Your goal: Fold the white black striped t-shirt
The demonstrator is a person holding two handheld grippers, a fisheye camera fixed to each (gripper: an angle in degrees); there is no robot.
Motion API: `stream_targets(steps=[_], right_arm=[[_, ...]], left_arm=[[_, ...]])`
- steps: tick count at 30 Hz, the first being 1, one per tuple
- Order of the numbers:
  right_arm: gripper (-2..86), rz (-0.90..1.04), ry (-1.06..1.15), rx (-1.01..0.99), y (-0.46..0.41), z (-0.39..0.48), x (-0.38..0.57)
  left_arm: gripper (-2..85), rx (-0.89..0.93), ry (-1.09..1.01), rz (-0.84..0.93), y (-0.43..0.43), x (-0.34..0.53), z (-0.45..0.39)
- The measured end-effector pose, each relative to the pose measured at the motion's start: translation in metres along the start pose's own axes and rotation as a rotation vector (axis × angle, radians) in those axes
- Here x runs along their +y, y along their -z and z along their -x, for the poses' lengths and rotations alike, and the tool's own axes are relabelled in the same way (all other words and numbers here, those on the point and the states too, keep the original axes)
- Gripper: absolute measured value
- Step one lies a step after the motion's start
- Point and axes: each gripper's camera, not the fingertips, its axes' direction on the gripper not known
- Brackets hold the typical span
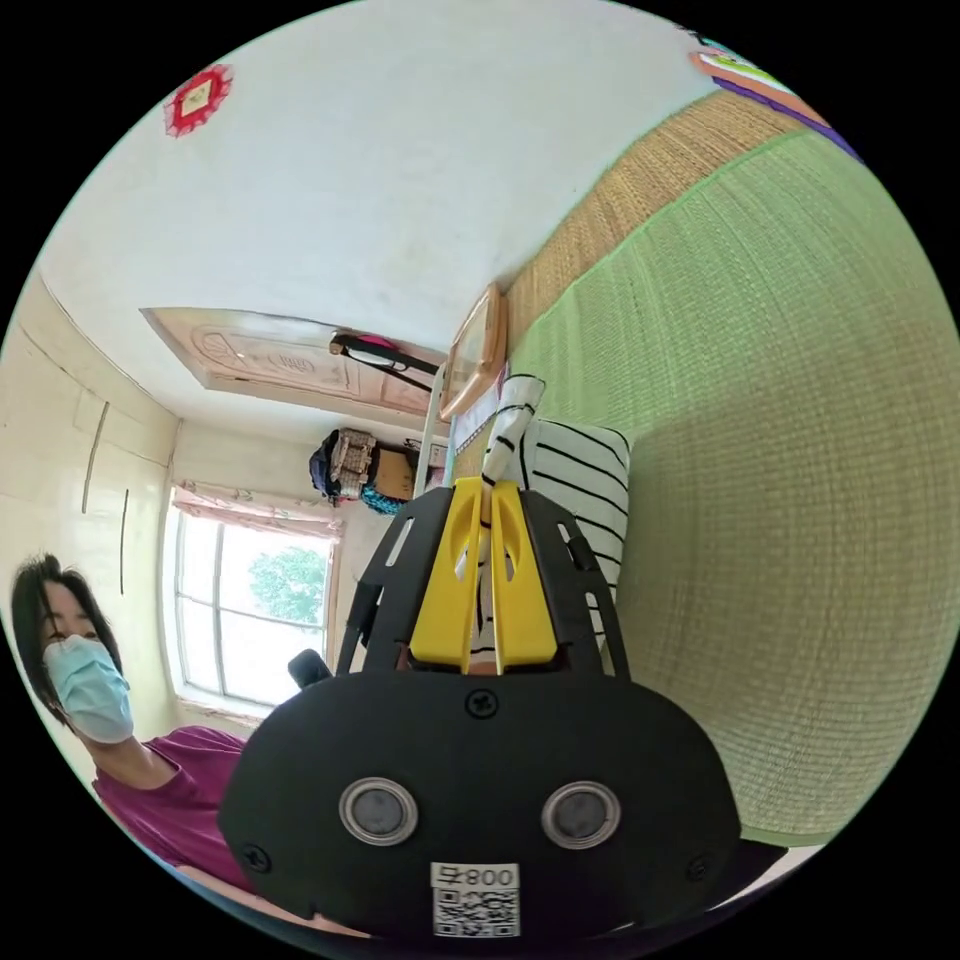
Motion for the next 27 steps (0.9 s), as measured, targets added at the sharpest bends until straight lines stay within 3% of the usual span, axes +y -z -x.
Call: stream_targets(steps=[8,16,27], right_arm=[[0.9,0.134,0.112,0.080,-0.110,0.123,-0.035],[1.0,0.253,0.115,0.201,-0.213,0.192,-0.068],[1.1,0.373,0.106,0.343,-0.299,0.260,-0.111]], left_arm=[[0.6,-0.058,0.214,-0.133,0.101,0.100,0.086],[0.7,-0.047,0.452,-0.252,0.167,0.200,0.178],[0.7,-0.033,0.615,-0.242,0.211,0.282,0.257]])
